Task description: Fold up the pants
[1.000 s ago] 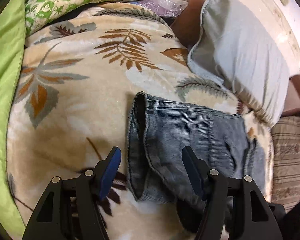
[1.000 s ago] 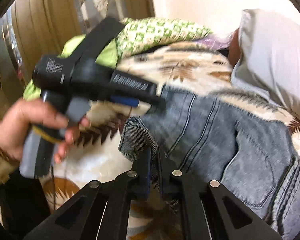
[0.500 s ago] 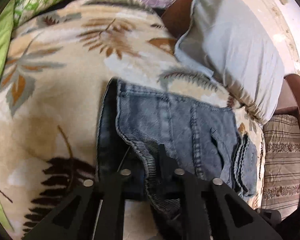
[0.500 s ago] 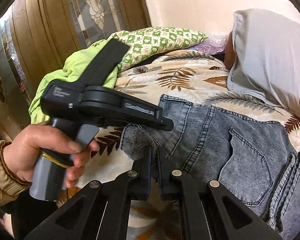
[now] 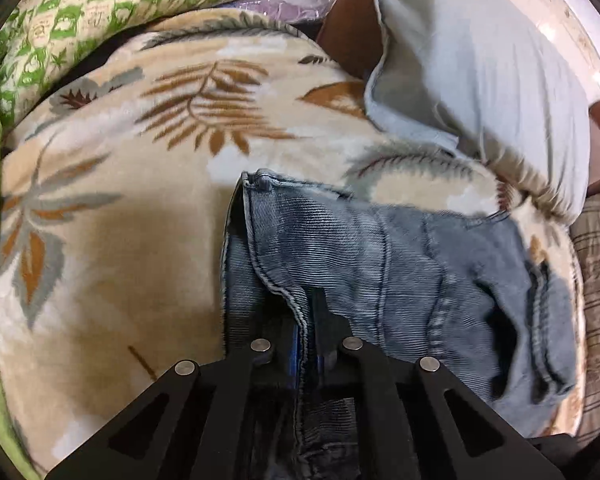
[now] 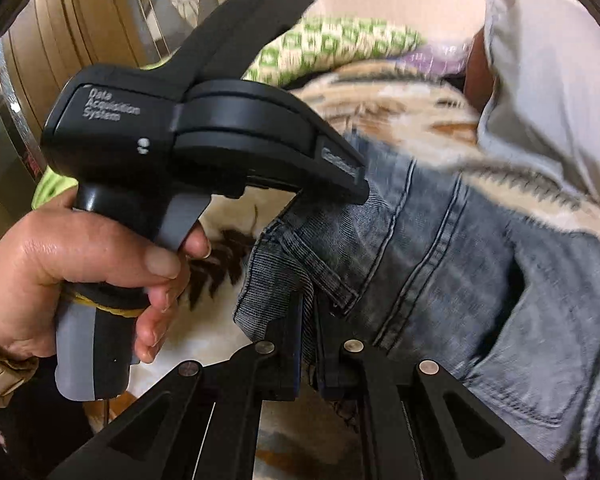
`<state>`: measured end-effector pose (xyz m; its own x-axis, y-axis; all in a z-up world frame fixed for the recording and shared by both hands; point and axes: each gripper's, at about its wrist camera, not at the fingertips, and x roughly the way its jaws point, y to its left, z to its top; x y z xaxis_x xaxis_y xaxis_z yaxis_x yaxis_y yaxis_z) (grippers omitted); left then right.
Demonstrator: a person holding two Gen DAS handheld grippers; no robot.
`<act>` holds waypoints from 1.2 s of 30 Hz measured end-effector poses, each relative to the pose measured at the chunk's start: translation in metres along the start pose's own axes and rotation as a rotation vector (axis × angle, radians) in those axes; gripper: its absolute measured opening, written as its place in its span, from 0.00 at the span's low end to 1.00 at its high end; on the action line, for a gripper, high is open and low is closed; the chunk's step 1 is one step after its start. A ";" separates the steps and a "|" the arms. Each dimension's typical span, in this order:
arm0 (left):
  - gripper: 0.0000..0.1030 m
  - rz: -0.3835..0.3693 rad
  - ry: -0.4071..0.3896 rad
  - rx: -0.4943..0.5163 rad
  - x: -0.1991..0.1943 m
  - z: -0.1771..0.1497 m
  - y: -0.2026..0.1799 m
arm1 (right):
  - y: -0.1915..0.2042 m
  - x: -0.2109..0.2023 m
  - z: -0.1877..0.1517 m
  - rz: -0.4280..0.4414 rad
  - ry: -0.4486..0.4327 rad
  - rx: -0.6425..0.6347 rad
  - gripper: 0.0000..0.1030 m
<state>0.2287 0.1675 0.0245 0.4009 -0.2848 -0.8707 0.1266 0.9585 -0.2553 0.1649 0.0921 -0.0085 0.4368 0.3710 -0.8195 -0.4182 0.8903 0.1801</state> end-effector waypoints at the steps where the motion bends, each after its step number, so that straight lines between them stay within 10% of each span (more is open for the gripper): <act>1: 0.10 0.002 -0.016 0.010 -0.001 -0.001 0.000 | 0.001 0.001 -0.003 0.001 -0.007 -0.002 0.06; 8: 0.55 0.101 -0.056 0.059 -0.025 0.006 0.000 | 0.015 -0.011 -0.002 0.011 -0.043 -0.046 0.47; 18: 0.56 0.207 -0.017 0.048 -0.014 0.001 0.005 | 0.040 -0.002 -0.007 -0.102 -0.047 -0.197 0.56; 27: 0.58 0.166 -0.012 0.030 0.000 0.009 0.013 | 0.051 -0.008 -0.012 -0.197 -0.131 -0.245 0.62; 36: 0.63 0.128 0.010 0.005 0.007 0.016 0.019 | 0.034 0.028 -0.003 -0.247 -0.019 -0.244 0.58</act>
<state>0.2487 0.1839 0.0208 0.4049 -0.1595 -0.9003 0.0789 0.9871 -0.1394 0.1605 0.1320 -0.0269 0.5628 0.1588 -0.8112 -0.4750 0.8653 -0.1602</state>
